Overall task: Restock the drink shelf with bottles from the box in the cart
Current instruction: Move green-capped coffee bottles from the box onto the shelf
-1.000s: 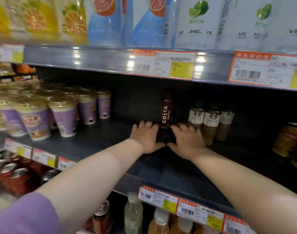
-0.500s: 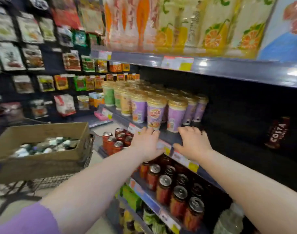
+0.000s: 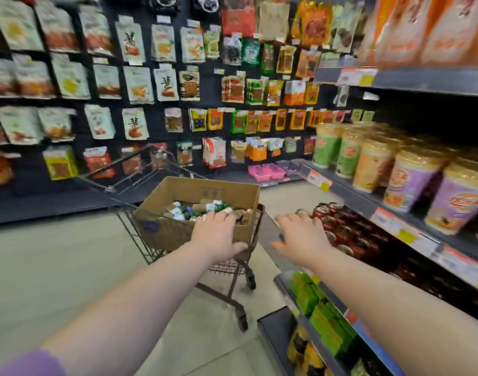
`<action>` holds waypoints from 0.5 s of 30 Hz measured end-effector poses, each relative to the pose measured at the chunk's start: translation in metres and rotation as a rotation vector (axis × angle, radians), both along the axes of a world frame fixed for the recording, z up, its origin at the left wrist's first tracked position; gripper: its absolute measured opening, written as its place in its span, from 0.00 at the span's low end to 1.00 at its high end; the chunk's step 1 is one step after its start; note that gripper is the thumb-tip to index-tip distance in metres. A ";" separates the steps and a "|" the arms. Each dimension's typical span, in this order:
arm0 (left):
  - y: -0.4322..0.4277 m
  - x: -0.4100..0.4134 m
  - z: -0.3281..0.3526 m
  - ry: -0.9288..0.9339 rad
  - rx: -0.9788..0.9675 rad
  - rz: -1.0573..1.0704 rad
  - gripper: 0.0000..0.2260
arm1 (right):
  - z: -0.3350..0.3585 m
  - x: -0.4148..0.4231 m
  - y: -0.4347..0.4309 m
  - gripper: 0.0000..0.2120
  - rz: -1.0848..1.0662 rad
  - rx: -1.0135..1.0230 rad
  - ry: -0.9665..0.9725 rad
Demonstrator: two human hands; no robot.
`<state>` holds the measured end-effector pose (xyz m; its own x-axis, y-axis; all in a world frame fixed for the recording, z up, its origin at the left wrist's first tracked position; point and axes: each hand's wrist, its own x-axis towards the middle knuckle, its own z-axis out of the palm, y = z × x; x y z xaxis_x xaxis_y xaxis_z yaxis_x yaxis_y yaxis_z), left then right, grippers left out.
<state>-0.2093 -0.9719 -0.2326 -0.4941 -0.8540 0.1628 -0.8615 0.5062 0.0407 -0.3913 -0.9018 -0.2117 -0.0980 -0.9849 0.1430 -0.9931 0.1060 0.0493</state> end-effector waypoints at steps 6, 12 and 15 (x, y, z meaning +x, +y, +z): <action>-0.042 0.054 -0.031 -0.009 0.069 0.136 0.36 | -0.018 0.042 -0.071 0.27 0.104 0.075 0.006; -0.113 0.089 -0.039 -0.030 0.078 0.253 0.35 | -0.040 0.064 -0.165 0.26 0.210 0.128 -0.003; -0.156 0.090 -0.043 -0.039 0.094 0.284 0.34 | -0.050 0.063 -0.215 0.24 0.234 0.142 -0.015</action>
<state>-0.1194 -1.1284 -0.2759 -0.2372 -0.9695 0.0623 -0.9700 0.2399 0.0402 -0.3287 -1.1172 -0.2617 0.1337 -0.9910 0.0026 -0.9905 -0.1335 0.0328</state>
